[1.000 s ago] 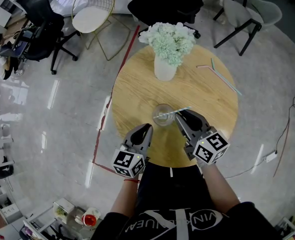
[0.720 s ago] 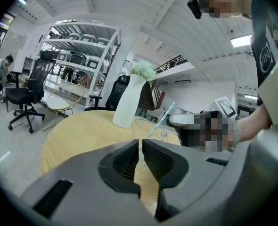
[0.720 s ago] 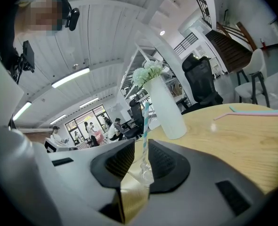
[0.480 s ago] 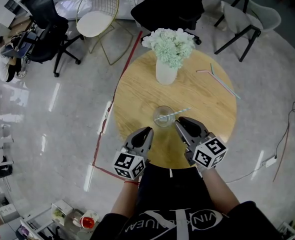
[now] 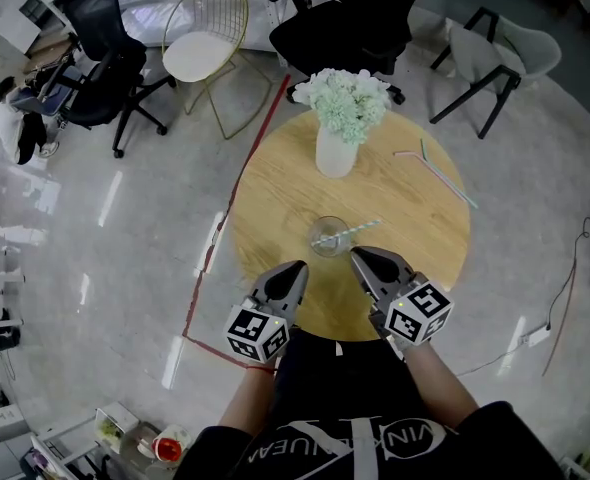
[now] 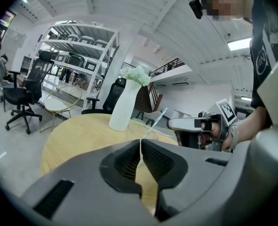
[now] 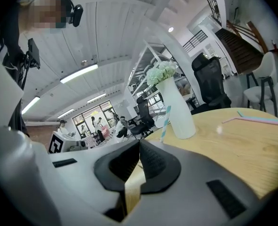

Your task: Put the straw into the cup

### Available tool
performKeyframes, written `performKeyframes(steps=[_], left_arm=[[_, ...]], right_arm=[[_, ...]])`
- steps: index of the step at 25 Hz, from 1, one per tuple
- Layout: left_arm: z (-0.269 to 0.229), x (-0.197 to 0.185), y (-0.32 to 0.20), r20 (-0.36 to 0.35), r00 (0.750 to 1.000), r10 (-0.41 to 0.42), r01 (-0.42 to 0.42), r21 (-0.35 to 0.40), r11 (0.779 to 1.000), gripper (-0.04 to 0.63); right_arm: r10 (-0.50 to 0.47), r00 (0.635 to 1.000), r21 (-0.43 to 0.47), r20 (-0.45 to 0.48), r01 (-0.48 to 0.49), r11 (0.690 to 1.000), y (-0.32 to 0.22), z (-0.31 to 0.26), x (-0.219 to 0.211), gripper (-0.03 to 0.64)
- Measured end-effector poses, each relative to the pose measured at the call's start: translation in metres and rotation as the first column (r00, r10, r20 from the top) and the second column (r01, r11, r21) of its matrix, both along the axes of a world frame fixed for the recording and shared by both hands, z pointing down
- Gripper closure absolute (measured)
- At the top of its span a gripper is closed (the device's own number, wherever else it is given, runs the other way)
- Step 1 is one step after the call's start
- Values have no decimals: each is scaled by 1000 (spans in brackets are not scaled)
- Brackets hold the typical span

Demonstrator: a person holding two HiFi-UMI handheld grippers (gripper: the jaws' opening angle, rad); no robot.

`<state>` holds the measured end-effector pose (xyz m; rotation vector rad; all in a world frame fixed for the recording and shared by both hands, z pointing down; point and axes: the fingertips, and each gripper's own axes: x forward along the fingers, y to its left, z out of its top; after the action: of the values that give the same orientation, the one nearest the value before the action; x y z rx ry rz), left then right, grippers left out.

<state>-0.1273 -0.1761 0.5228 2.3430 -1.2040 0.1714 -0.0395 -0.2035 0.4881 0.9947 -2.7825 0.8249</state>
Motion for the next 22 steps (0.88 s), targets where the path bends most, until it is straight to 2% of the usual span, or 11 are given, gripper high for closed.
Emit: performKeyframes(steps=[9, 22], left_arm=[[-18, 6, 3, -13, 1000, 15, -14, 38, 999, 575], [-38, 4, 4, -13, 1000, 11, -10, 78, 997, 575]], right_arm=[[-89, 995, 41, -38, 90, 995, 15, -11, -13, 614], [-139, 989, 76, -43, 142, 987, 22, -28, -19, 614]])
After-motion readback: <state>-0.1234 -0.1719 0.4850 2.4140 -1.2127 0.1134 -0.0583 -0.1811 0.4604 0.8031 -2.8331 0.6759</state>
